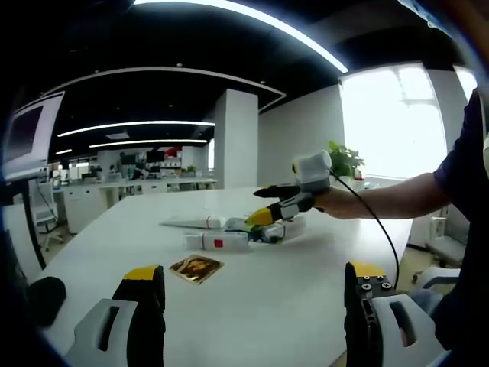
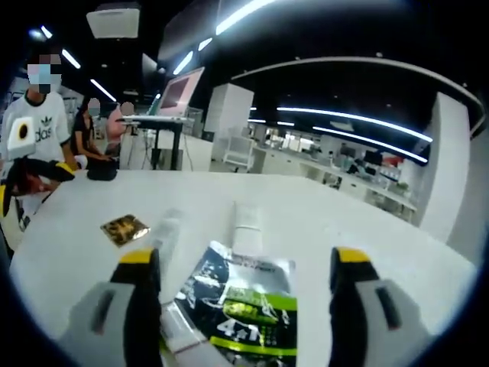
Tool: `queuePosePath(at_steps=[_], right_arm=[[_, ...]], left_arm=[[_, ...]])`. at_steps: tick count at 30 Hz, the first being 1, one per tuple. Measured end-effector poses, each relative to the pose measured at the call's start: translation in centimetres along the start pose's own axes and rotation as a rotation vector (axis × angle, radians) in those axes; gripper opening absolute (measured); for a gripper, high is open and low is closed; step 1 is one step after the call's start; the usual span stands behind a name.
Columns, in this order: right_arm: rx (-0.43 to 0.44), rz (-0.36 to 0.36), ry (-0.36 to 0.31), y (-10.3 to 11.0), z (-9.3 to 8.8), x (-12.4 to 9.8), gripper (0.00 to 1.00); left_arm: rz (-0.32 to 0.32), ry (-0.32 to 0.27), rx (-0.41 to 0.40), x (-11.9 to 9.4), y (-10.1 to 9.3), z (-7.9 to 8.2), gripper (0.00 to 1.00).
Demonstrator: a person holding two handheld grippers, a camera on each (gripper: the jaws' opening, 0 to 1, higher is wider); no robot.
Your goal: Arrange the skincare products in the storage area until every visible bottle or jar stands upright without overlapping.
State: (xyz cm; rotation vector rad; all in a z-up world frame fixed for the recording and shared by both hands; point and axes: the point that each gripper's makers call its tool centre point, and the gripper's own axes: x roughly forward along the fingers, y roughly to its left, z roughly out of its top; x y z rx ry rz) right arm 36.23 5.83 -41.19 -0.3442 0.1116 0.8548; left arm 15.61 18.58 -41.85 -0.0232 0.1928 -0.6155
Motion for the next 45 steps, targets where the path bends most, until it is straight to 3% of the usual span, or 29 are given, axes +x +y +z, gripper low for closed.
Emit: queuePosePath(at_steps=[45], right_arm=[[-0.018, 0.008, 0.047, -1.4, 0.3, 4.5, 0.89]], left_arm=[[0.006, -0.002, -0.013, 0.0, 0.7, -0.3, 1.0]])
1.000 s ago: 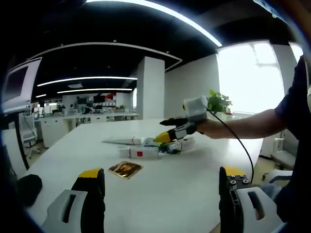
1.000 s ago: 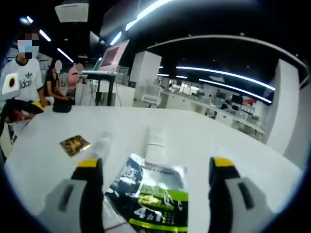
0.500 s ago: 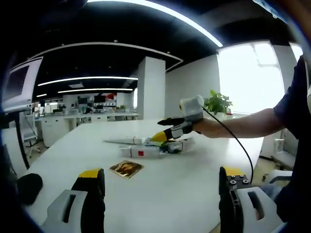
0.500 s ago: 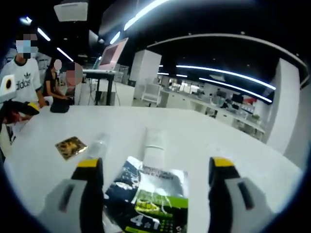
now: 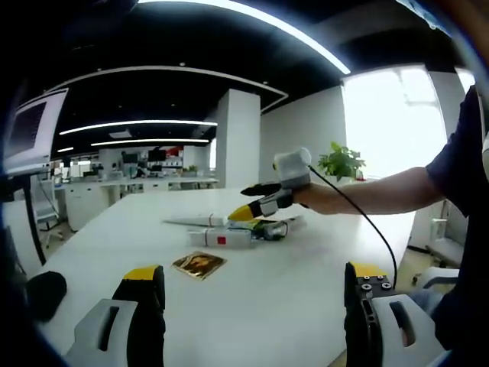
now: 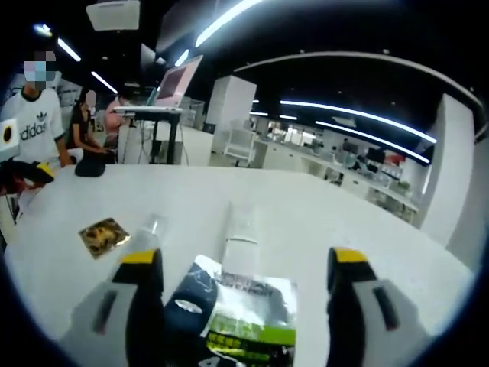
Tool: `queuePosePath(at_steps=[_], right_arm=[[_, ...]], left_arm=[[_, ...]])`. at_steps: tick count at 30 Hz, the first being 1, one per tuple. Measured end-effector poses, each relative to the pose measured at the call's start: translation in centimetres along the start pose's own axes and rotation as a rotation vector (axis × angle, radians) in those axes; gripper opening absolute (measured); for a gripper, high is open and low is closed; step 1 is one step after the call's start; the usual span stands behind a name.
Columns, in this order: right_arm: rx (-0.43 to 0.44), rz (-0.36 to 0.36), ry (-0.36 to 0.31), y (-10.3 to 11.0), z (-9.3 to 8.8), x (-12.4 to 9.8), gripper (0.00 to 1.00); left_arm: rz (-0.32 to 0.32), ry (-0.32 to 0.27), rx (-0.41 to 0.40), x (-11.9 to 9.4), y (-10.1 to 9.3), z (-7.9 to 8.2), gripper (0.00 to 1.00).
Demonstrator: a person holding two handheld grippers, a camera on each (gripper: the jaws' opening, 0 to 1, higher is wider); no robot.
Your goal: Arrange the skincare products in the storage area until every visible bottle or jar stands upright without overlapping.
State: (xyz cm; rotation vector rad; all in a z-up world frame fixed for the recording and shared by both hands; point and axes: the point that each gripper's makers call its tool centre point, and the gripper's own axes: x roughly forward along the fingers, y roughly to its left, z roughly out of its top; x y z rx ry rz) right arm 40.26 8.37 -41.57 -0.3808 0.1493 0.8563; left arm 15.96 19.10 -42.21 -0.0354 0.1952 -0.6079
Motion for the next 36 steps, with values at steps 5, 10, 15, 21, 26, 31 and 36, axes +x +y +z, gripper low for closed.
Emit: queuePosePath(at_steps=[5, 10, 15, 21, 26, 31, 36], right_arm=[[0.007, 0.007, 0.008, 0.2, 0.0, 0.5, 0.88], [0.009, 0.004, 0.013, -0.4, -0.1, 1.4, 0.88], [0.017, 0.007, 0.016, 0.0, 0.0, 1.5, 0.88], [0.027, 0.01, 0.026, -0.2, 0.0, 2.4, 0.88], [0.046, 0.012, 0.03, -0.5, -0.2, 2.8, 0.87], [0.045, 0.012, 0.039, -0.6, -0.5, 3.1, 0.87], [0.048, 0.015, 0.046, -0.5, -0.8, 3.9, 0.87]], left_arm=[[0.0, -0.003, -0.001, -0.1, 0.0, 0.1, 1.0], [-0.002, -0.004, -0.001, -0.1, 0.0, 0.1, 1.0], [-0.003, -0.003, -0.002, -0.1, -0.1, 0.1, 1.0], [-0.003, -0.002, -0.003, -0.1, 0.0, 0.0, 1.0], [-0.002, 0.0, -0.005, -0.2, 0.1, -0.1, 1.0], [-0.003, 0.002, -0.005, -0.2, 0.1, -0.3, 1.0], [-0.005, 0.001, -0.006, -0.1, 0.2, -0.3, 1.0]])
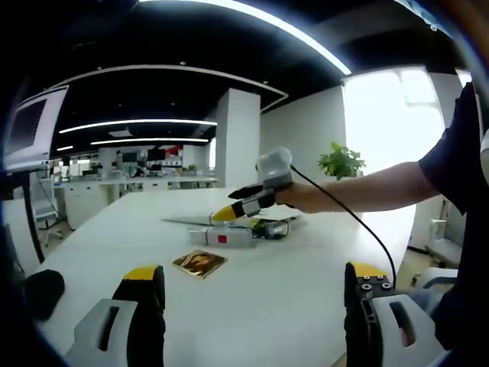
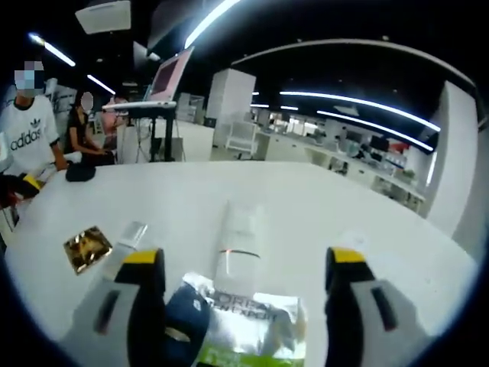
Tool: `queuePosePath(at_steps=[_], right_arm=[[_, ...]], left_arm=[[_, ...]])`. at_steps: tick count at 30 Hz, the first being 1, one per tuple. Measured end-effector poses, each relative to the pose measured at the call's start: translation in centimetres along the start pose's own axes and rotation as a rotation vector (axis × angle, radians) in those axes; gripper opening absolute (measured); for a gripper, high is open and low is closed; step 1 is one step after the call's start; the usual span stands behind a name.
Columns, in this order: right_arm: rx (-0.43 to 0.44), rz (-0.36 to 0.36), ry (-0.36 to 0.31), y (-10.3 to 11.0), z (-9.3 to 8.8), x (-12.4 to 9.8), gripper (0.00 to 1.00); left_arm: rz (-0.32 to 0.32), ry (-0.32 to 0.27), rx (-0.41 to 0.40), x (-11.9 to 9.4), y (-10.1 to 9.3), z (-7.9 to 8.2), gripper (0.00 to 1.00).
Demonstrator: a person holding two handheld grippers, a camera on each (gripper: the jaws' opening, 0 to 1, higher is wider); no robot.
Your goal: Arrange the skincare products in the storage area until every visible bottle or jar stands upright without overlapping.
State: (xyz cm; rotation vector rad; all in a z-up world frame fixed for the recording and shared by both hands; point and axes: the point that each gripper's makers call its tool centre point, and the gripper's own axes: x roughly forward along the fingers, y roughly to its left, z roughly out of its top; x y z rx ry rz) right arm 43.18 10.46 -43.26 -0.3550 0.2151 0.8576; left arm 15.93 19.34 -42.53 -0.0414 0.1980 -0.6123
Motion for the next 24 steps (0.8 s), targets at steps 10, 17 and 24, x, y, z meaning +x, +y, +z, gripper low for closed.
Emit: queuePosePath(at_steps=[10, 17, 24], right_arm=[[0.034, -0.005, 0.003, -0.7, 0.2, 1.3, 0.85], [0.049, -0.007, 0.005, -0.9, 0.3, 2.2, 0.83], [0.045, -0.009, 0.013, -1.0, 0.1, 2.7, 0.81]], left_arm=[[0.001, 0.003, -0.005, -0.2, 0.2, -0.3, 1.0], [0.006, 0.004, -0.006, -0.4, 0.4, -0.5, 1.0], [0.006, 0.004, -0.01, -0.4, 0.5, -0.7, 1.0]])
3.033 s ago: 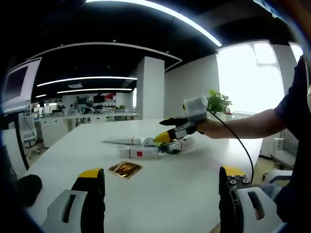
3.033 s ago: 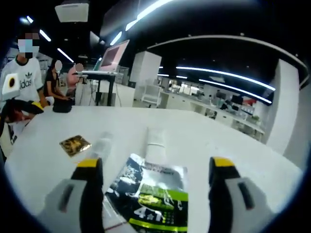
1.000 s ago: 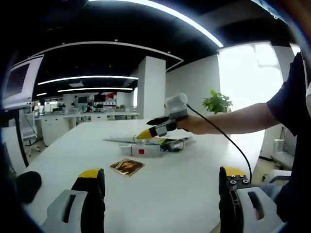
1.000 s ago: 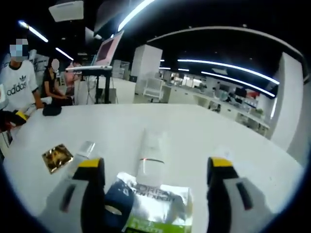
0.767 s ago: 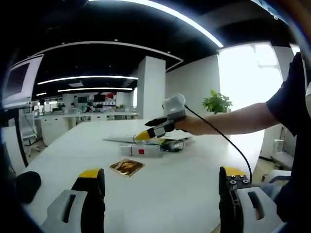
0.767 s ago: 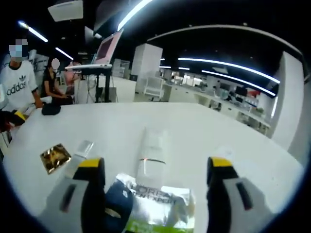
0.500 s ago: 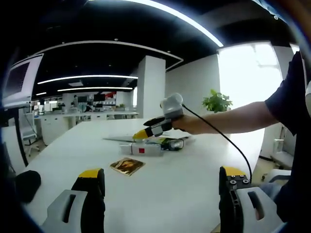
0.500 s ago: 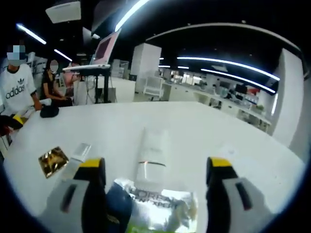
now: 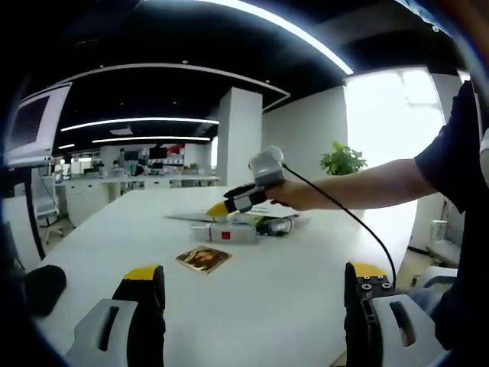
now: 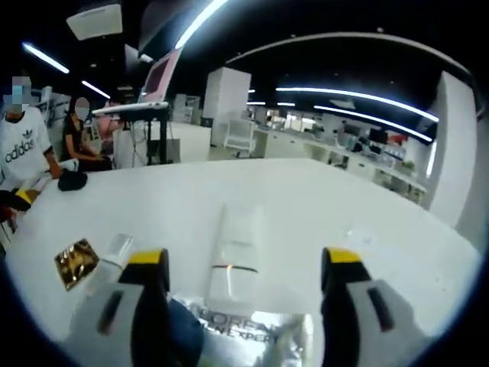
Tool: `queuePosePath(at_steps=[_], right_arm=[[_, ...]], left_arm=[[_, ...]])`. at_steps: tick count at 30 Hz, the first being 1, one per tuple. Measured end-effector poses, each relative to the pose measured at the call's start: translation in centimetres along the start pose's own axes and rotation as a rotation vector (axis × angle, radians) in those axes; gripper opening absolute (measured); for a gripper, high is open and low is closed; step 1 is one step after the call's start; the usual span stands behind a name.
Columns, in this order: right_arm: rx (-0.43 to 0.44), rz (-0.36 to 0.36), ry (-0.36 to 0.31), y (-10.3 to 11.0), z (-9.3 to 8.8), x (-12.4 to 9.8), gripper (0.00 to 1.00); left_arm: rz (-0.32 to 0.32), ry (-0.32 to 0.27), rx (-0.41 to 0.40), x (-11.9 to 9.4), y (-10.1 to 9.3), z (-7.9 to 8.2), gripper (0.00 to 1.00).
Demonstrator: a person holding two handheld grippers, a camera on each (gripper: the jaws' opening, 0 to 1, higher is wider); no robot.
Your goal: Arrange the skincare products in the storage area until every visible bottle or jar stands upright without overlapping.
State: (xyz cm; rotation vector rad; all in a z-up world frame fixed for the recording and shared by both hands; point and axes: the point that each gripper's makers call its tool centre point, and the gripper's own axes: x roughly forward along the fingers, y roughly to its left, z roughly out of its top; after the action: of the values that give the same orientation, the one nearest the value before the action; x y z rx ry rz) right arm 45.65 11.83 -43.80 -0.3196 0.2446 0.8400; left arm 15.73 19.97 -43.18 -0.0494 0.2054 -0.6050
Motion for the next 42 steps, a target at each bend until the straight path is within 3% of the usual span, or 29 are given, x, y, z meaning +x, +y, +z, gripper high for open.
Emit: queuePosePath(at_steps=[42], right_arm=[[0.006, 0.006, 0.039, 0.9, -0.1, 3.3, 0.78]], left_arm=[[0.013, 0.001, -0.015, -0.6, 1.0, -0.6, 1.0]])
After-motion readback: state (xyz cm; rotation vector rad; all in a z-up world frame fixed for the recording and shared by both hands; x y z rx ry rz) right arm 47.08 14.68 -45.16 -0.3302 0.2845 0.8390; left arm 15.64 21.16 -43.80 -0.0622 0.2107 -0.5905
